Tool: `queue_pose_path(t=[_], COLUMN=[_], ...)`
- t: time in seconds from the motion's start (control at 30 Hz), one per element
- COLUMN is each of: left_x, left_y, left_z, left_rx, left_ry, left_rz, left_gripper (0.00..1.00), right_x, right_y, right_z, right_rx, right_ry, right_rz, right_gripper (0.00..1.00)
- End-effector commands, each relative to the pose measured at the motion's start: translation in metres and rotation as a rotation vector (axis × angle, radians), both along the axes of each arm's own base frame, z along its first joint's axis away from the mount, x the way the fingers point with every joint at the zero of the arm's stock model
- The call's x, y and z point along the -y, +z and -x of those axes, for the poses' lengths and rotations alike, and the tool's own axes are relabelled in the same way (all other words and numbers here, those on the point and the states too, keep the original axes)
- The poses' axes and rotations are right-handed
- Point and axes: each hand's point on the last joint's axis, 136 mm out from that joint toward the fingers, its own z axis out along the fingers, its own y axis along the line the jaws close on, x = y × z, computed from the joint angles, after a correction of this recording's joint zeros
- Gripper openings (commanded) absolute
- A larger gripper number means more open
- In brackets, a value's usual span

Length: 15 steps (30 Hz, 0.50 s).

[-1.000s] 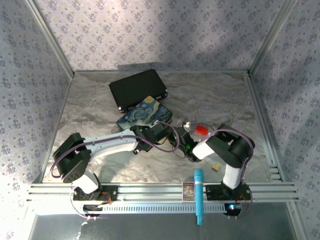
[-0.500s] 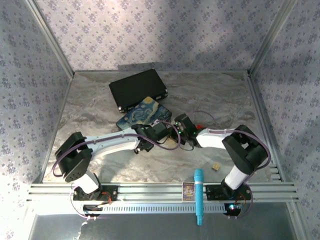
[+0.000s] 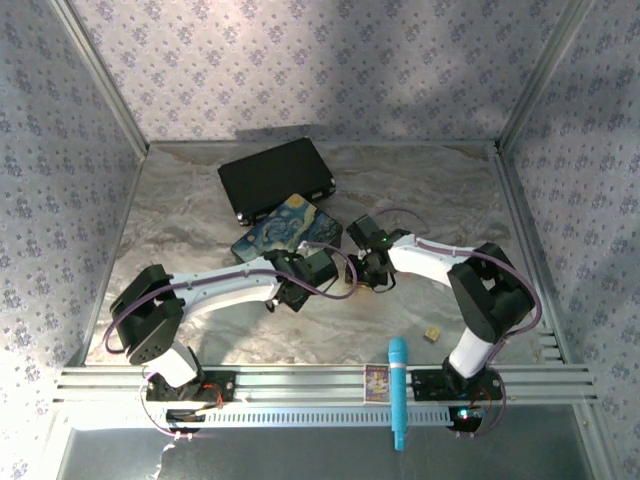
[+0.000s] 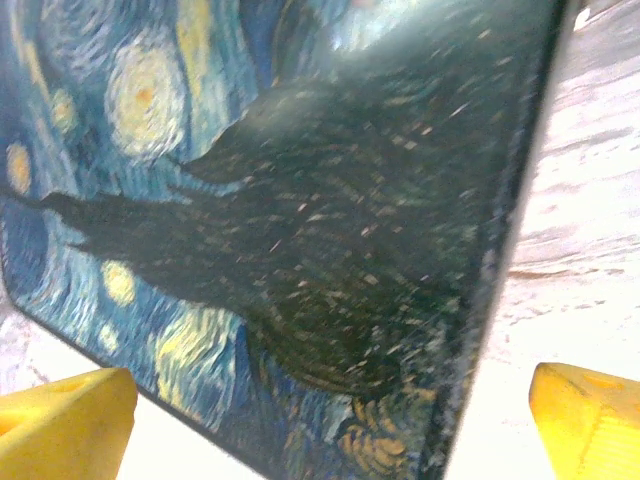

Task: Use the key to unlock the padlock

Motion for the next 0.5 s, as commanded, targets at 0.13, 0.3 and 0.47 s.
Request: queue_pose_path(t=[0.13,0.3,0.47], left_x=[-0.024,-0.049,-0.074], left_y=[-0.001,-0.004,0.002], left_z=[-0.002,-0.006,-0.007], left_rx=[0.052,0.063,0.082], left_ry=[0.131,0.226,0.301], left_rz=[-0.096,-0.098,-0.051], left_gripper=[1.0,1.0,1.0], right_x=[0.102,0.108,0.104], right_y=[-0.006,-0.004,-0.011], right_z=[0.066,0.077,0.085], right_rx=[-0.18,-0.16,-0.154], right_ry=[-0.016,-0.054,-0.056], right_rz=[0.475,0.455,0.421], right_gripper=[0.13,0.16,0.23])
